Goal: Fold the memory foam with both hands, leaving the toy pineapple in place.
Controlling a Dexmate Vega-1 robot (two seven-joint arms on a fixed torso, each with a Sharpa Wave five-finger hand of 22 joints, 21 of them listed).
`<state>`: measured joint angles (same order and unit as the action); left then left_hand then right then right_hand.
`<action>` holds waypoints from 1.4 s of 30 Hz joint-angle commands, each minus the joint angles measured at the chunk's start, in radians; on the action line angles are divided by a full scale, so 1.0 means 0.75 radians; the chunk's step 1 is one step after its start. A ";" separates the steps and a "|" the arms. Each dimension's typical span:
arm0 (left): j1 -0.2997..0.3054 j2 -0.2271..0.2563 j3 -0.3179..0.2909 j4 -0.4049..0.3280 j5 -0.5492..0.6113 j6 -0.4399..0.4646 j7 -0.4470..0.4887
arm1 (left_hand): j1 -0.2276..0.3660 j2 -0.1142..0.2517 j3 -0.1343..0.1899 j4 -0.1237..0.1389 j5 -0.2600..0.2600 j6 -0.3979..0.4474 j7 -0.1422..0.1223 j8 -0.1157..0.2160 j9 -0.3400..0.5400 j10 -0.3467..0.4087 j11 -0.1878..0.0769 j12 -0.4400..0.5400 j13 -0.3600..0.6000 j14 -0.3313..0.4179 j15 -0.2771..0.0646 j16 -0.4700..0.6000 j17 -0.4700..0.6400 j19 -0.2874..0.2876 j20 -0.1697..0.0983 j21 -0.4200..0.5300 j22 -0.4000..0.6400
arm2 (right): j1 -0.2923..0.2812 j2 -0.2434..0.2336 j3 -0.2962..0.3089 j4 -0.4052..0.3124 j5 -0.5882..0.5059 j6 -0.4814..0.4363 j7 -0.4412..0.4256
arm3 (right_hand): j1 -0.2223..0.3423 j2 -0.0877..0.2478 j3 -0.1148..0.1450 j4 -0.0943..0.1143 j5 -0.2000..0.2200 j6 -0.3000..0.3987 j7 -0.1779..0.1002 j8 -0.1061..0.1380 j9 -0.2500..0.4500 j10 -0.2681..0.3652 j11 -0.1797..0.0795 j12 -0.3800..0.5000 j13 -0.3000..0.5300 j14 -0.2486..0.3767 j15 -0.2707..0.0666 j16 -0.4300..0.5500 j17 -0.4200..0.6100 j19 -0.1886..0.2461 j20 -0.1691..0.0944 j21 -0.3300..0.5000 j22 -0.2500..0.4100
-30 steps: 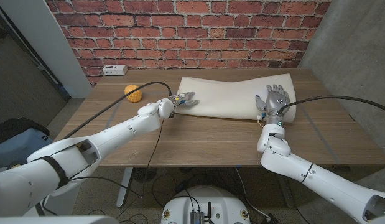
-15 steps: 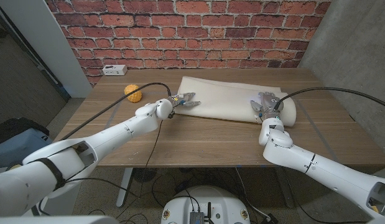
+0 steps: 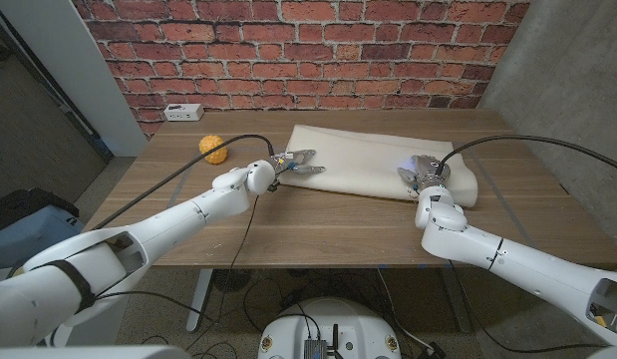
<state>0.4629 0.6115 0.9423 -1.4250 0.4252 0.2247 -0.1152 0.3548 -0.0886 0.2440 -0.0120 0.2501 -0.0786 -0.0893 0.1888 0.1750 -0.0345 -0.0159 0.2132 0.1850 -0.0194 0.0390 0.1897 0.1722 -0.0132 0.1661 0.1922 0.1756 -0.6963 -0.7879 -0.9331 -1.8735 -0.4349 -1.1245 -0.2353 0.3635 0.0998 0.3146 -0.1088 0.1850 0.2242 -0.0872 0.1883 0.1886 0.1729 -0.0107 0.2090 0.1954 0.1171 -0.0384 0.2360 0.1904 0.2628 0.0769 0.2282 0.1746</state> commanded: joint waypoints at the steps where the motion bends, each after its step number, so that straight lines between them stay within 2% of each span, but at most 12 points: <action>1: 0.057 0.071 -0.050 -0.132 0.025 -0.078 0.000 | 0.016 -0.022 -0.005 -0.019 0.009 0.019 -0.004 0.007 0.002 0.014 0.001 0.007 0.002 0.004 0.007 -0.005 0.005 0.005 0.036 0.004 0.005 | 0.079 0.005 -0.099 0.051 -0.032 -0.029 0.058 | 0.014 -0.015 0.002 -0.019 0.012 -0.014 0.000 -0.002 0.003 -0.005 -0.002 -0.004 0.001 -0.005 -0.027 -0.010 0.001 0.006 0.012 -0.005 0.004; 4: 0.075 0.098 -0.060 -0.190 0.055 -0.071 -0.006 | 0.037 -0.038 -0.010 -0.036 0.016 0.022 -0.001 0.008 0.003 0.015 0.003 0.005 0.004 -0.018 0.009 -0.013 0.005 -0.021 0.049 -0.004 0.006 | 0.084 0.007 -0.106 0.054 -0.036 -0.032 0.062 | 0.018 -0.018 0.002 -0.022 0.013 -0.015 0.000 -0.001 0.002 -0.004 -0.001 -0.004 0.001 -0.003 -0.028 -0.011 0.000 0.006 0.012 -0.006 0.004; 7: 0.093 0.127 -0.065 -0.255 0.109 -0.050 -0.011 | 0.059 -0.050 -0.016 -0.052 0.024 0.027 0.000 0.009 0.004 0.019 0.007 0.005 0.006 -0.041 0.011 -0.017 0.006 -0.055 0.048 -0.013 0.007 | 0.091 0.011 -0.116 0.060 -0.042 -0.037 0.067 | 0.021 -0.020 0.002 -0.026 0.014 -0.015 0.000 -0.001 0.002 -0.004 0.000 -0.005 0.001 -0.002 -0.028 -0.012 -0.001 0.008 0.012 -0.006 0.004; 11: 0.109 0.161 -0.067 -0.332 0.180 -0.029 -0.042 | 0.099 -0.068 -0.027 -0.078 0.040 0.016 0.004 0.005 0.006 -0.005 0.011 -0.005 0.010 -0.103 0.034 -0.025 0.008 -0.117 0.050 -0.020 0.009 | 0.103 0.020 -0.131 0.072 -0.050 -0.042 0.074 | 0.028 -0.022 0.003 -0.031 0.016 -0.016 -0.001 0.000 0.002 -0.004 -0.002 -0.005 0.001 -0.001 -0.029 -0.013 -0.002 0.009 0.012 -0.007 0.004; 16: 0.139 0.197 -0.081 -0.417 0.244 -0.034 -0.069 | 0.122 -0.077 -0.036 -0.092 0.051 0.002 0.003 0.001 0.007 -0.023 0.016 -0.009 0.013 -0.133 0.044 -0.024 0.009 -0.148 0.056 -0.019 0.010 | 0.126 0.031 -0.162 0.089 -0.067 -0.063 0.092 | 0.037 -0.025 0.004 -0.037 0.019 -0.015 -0.001 0.002 0.002 -0.003 -0.002 -0.006 0.001 0.003 -0.030 -0.014 -0.003 0.011 0.011 -0.008 0.004; 19: 0.158 0.221 -0.082 -0.478 0.312 -0.026 -0.088 | 0.132 -0.079 -0.038 -0.098 0.055 -0.001 0.004 0.000 0.008 -0.027 0.013 -0.010 0.013 -0.145 0.049 -0.025 0.009 -0.156 0.057 -0.019 0.010 | 0.130 0.034 -0.166 0.097 -0.065 -0.063 0.097 | 0.042 -0.026 0.005 -0.040 0.021 -0.014 -0.001 0.002 0.002 -0.002 -0.001 -0.006 0.001 0.004 -0.030 -0.015 -0.004 0.011 0.011 -0.009 0.004; 27: 0.193 0.237 -0.098 -0.550 0.411 -0.016 -0.165 | 0.160 -0.080 -0.041 -0.113 0.064 0.001 0.010 0.004 0.008 -0.019 0.009 -0.005 0.015 -0.147 0.061 -0.018 0.009 -0.156 0.058 -0.011 0.011 | 0.139 0.040 -0.180 0.103 -0.070 -0.084 0.098 | 0.054 -0.033 0.005 -0.049 0.025 -0.015 -0.001 0.003 0.002 -0.002 -0.005 -0.006 0.001 0.006 -0.029 -0.019 -0.005 0.013 0.012 -0.011 0.004; 35: 0.252 0.267 -0.097 -0.660 0.618 0.010 -0.195 | 0.237 -0.074 -0.040 -0.149 0.087 -0.049 0.025 -0.006 0.010 -0.066 0.020 -0.016 0.017 -0.174 0.090 -0.015 0.009 -0.167 0.059 -0.005 0.011 | 0.139 0.037 -0.177 0.095 -0.066 -0.090 0.088 | 0.060 -0.038 0.003 -0.053 0.027 -0.017 0.000 0.004 0.002 -0.002 -0.002 -0.007 0.001 0.006 -0.029 -0.021 -0.005 0.014 0.013 -0.012 0.004; 38: 0.277 0.263 -0.097 -0.679 0.715 0.036 -0.191 | 0.260 -0.069 -0.039 -0.157 0.092 -0.067 0.020 -0.009 0.010 -0.074 0.016 -0.016 0.018 -0.180 0.085 -0.015 0.010 -0.168 0.059 -0.003 0.011 | 0.143 0.034 -0.182 0.091 -0.068 -0.091 0.090 | 0.061 -0.039 0.002 -0.052 0.027 -0.016 0.001 0.004 0.003 -0.002 -0.002 -0.007 0.001 0.007 -0.030 -0.021 -0.005 0.014 0.011 -0.013 0.005; 42: 0.298 0.249 -0.101 -0.680 0.799 0.051 -0.204 | 0.307 -0.044 -0.025 -0.170 0.101 -0.088 -0.001 -0.007 0.010 -0.080 -0.007 -0.014 0.019 -0.182 0.069 -0.011 0.009 -0.161 0.051 0.003 0.010 | 0.144 0.031 -0.185 0.087 -0.069 -0.088 0.090 | 0.060 -0.039 0.000 -0.051 0.028 -0.018 -0.001 0.004 0.003 -0.001 -0.001 -0.007 0.001 0.008 -0.029 -0.022 -0.004 0.014 0.011 -0.014 0.005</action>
<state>0.6339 0.7962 0.8726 -1.8742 0.8226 0.2233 -0.2420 0.5594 -0.1279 0.2204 -0.1289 0.3193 -0.1317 -0.0843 0.1846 0.1795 -0.0852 -0.0123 0.2033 0.1968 -0.1519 0.1002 0.1735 0.1767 -0.1328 0.2054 0.1862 0.1813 -0.5938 -0.7609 -1.0639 -1.8017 -0.4849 -1.1878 -0.1670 0.4020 0.0726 0.3141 -0.1400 0.1966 0.2159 -0.0895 0.1882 0.1884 0.1731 -0.0107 0.2090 0.1956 0.1158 -0.0395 0.2213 0.1859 0.2680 0.0823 0.2206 0.1741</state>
